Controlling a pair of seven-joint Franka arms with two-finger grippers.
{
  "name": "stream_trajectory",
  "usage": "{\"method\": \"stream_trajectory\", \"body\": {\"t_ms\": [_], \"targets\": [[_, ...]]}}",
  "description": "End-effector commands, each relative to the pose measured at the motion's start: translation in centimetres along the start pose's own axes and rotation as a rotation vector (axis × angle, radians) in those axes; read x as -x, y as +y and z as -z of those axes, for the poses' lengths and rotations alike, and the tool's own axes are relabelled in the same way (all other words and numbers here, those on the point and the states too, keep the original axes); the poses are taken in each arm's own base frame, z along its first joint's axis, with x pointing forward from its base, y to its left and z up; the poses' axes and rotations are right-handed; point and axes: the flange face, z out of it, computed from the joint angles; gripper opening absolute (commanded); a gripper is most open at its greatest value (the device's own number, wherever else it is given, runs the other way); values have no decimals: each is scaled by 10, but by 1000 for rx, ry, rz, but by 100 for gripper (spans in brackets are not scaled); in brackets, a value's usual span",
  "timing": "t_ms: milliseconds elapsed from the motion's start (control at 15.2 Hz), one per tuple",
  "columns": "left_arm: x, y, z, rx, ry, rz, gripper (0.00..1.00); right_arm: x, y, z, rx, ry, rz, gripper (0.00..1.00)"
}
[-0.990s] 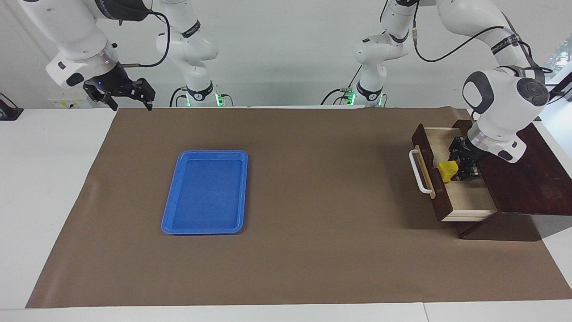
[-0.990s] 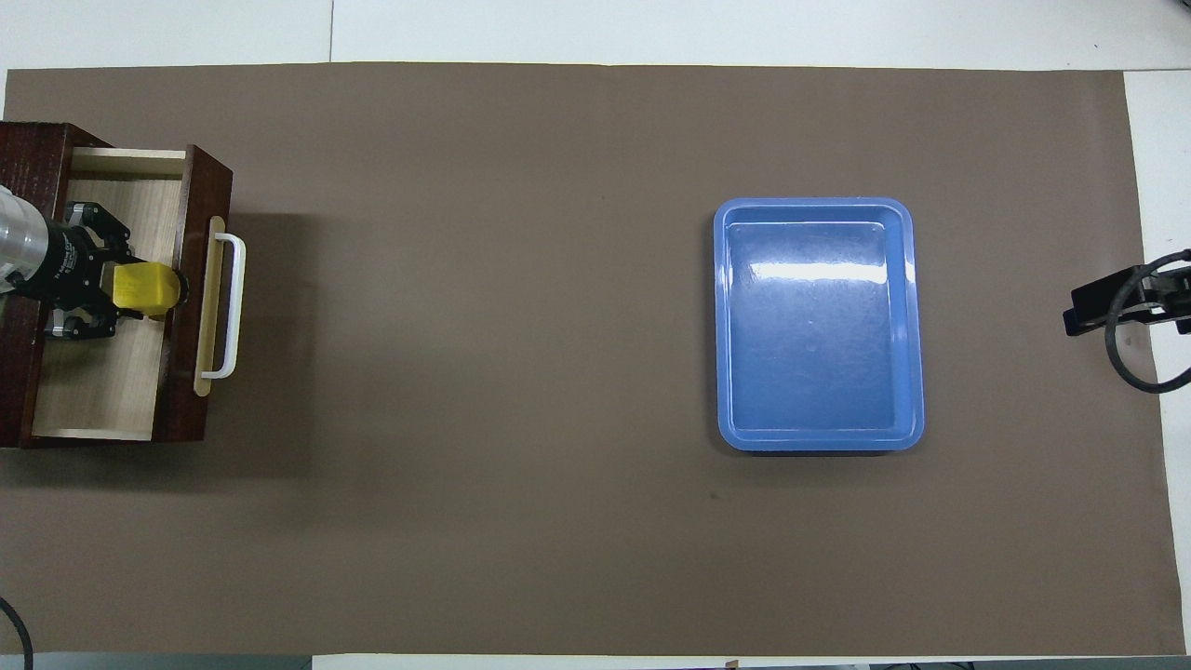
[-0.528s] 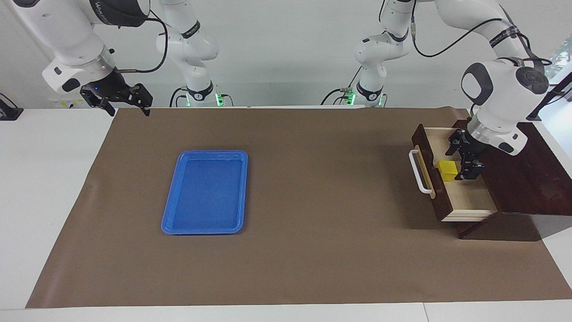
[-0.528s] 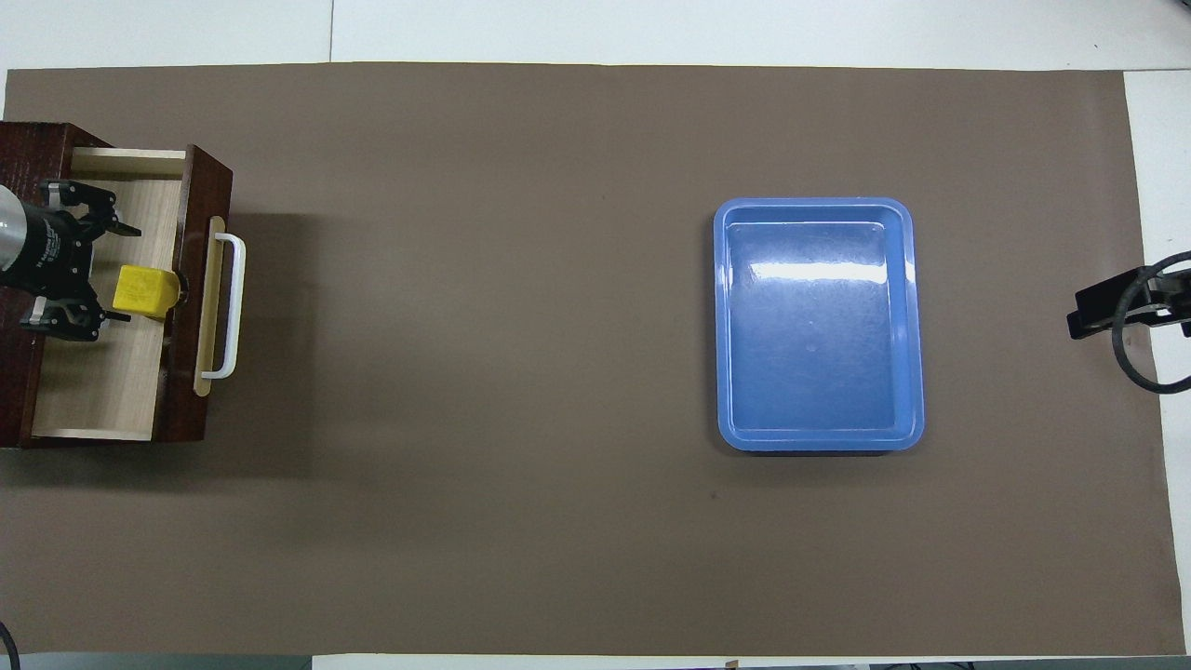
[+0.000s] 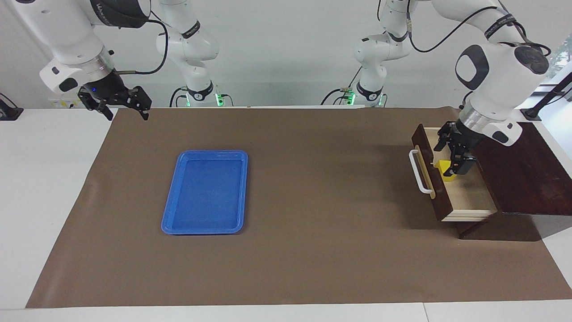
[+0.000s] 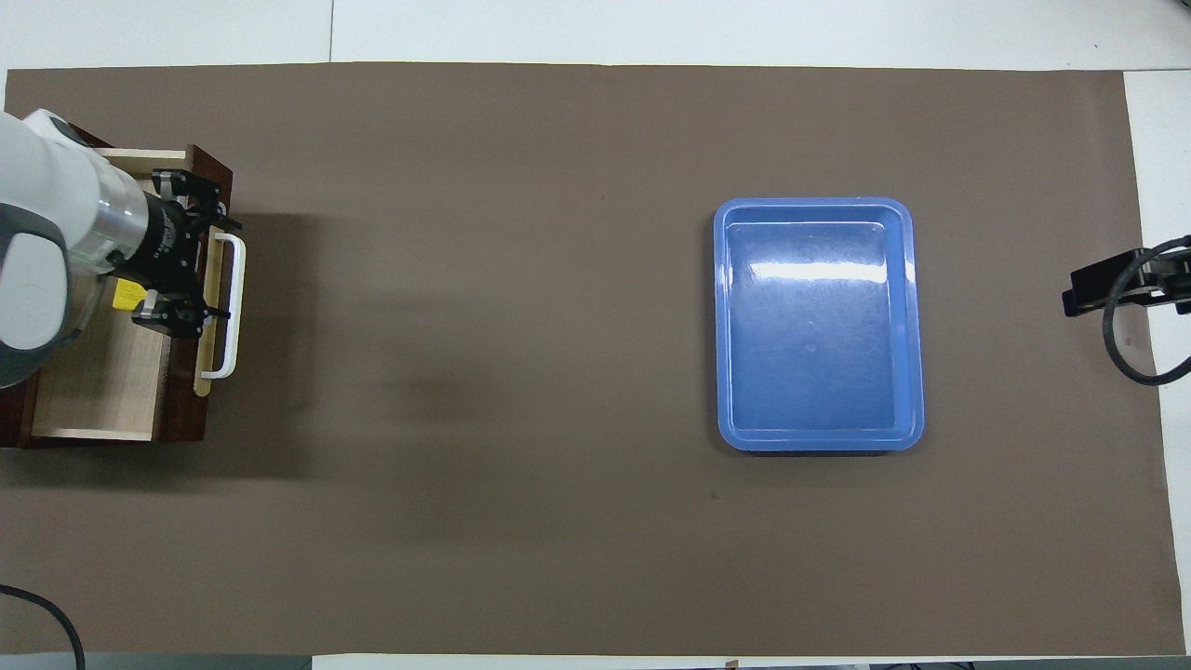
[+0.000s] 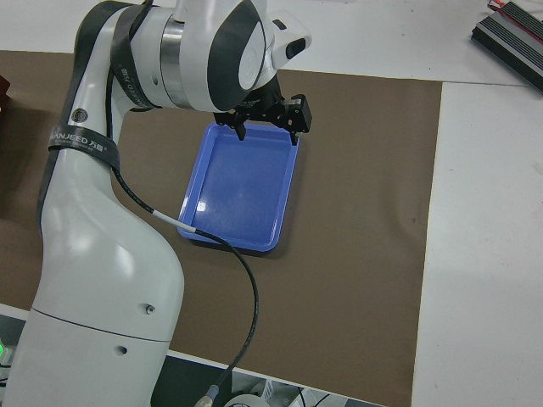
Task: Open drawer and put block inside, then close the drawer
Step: 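Grasp the white drawer handle with the left gripper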
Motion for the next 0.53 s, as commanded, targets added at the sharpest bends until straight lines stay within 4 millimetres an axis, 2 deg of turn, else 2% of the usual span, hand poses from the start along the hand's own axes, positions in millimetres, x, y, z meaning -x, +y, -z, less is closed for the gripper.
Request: {"method": "stream_trajectory", "body": {"t_ms": [0,330,462], "targets": [[2,-25,-18,16,92,2,100,2,-1,0,20,7,26,100],[-10,-26,-21,49,281,-12,100,2,-2,0,19,9,27,100],[-14,-31,-35,36,379,-44,100,2,-2,0,19,8,27,100]]}}
